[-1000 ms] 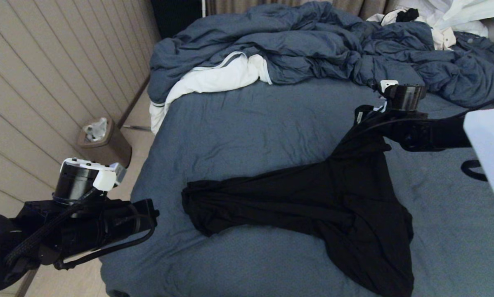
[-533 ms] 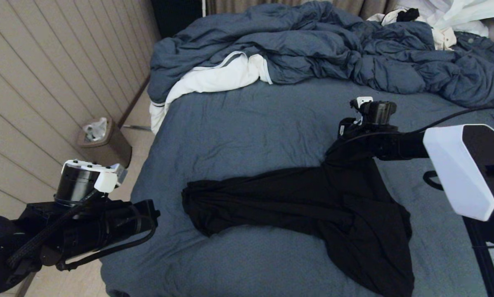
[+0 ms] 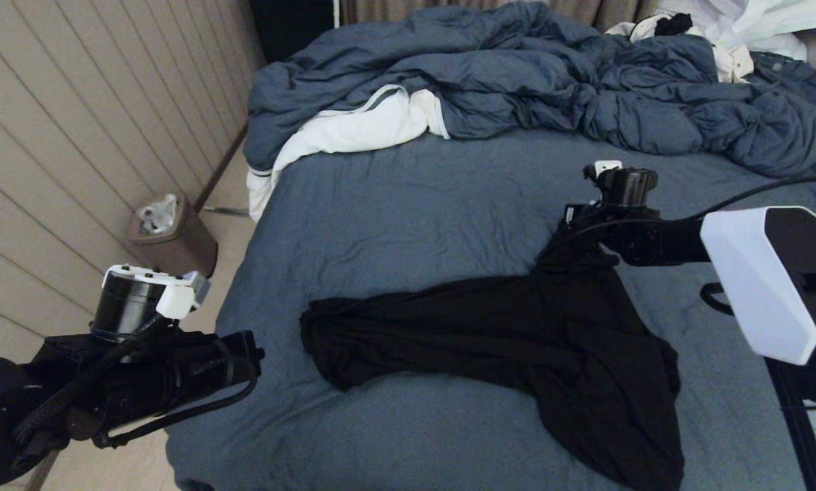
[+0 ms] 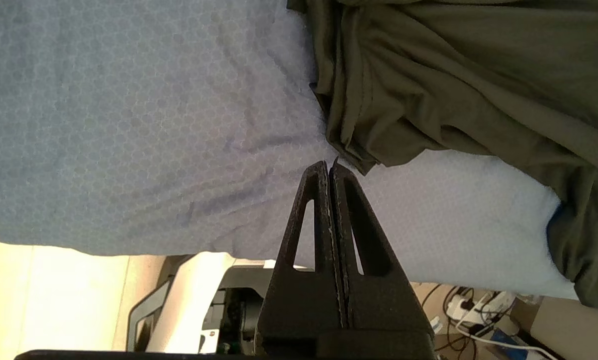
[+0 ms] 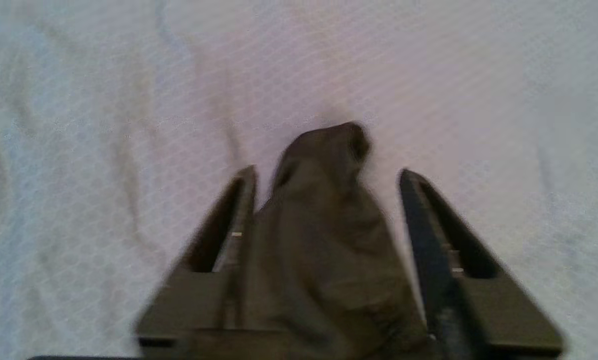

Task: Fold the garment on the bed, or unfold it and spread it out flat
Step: Unford the black T-shirt

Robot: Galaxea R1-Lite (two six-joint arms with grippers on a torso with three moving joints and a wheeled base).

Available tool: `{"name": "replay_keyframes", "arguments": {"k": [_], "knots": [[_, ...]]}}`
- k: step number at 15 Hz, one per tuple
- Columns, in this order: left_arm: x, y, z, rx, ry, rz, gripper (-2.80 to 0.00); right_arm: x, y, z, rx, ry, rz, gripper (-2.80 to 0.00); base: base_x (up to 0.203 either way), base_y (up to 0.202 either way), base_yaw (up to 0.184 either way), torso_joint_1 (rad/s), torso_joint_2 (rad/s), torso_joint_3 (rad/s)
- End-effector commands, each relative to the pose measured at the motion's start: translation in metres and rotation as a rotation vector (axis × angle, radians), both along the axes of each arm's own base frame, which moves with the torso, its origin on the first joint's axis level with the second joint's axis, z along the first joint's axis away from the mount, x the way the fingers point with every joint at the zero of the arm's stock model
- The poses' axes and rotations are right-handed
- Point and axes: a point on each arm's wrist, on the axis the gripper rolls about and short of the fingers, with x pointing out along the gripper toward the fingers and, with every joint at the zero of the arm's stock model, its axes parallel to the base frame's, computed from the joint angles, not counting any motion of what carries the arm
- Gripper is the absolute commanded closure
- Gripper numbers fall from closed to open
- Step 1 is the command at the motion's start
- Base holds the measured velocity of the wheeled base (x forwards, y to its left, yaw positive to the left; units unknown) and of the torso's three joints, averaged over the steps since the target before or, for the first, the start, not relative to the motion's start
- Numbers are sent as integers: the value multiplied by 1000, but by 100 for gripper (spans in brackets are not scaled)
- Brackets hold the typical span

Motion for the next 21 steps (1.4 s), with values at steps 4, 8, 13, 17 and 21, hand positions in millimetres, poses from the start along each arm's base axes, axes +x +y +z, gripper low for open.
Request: {"name": "replay_keyframes", "arguments": {"k": [4,8,13,17,21], "knots": [[0,0,0,-3,-1,2,0,-13,-2,-25,13,119,-17,-280,0,0,0,0,0,0],[0,0,-1,0,2,2,0,-18,1,-38,16,166,-10,-280,0,0,0,0,0,0],[1,0,-4,5,15,-2,0,-22,1,-52,19,213,-13,0,0,0,0,0,0,0],[4,-2,-9,15,32,0,0,-22,1,-50,19,207,-13,0,0,0,0,0,0,0],[3,-2,-9,14,30,1,0,-26,1,-33,19,148,-14,0,0,0,0,0,0,0]]}}
